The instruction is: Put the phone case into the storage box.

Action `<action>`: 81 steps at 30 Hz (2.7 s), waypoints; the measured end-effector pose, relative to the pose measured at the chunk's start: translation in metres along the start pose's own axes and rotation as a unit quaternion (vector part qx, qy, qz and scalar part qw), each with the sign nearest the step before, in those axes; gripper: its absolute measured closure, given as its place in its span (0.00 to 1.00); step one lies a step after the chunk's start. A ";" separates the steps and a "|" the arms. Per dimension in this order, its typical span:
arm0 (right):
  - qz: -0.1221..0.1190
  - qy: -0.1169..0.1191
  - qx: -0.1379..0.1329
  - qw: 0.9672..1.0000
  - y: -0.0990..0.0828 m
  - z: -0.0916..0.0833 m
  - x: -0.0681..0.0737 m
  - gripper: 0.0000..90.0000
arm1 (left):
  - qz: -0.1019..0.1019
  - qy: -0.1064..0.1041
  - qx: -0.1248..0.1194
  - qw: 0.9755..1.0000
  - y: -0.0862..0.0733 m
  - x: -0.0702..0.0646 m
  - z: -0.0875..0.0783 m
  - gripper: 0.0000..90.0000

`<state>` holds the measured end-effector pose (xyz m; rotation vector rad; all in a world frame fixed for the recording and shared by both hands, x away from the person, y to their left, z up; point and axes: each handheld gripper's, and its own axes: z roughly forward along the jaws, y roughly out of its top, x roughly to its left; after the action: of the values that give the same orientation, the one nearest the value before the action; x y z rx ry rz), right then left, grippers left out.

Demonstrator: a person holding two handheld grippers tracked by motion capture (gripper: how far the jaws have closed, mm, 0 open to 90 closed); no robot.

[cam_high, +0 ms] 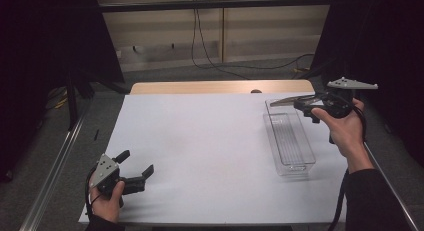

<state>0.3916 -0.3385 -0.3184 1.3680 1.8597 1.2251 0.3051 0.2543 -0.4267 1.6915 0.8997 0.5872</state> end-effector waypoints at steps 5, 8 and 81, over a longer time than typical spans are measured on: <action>0.004 -0.019 0.013 1.000 -0.001 0.006 0.000 0.13 | 0.002 0.001 0.001 1.000 0.000 0.000 0.000 0.02; 0.007 -0.021 0.018 1.000 -0.003 0.008 0.001 0.13 | 0.001 0.000 0.001 1.000 0.000 0.000 0.000 0.02; 0.042 -0.169 0.067 0.982 -0.024 0.093 0.027 0.13 | 0.003 0.004 0.008 1.000 -0.001 0.003 0.002 0.02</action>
<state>0.4471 -0.2824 -0.3793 1.6270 1.6810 0.8515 0.3080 0.2560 -0.4287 1.7074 0.9072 0.5936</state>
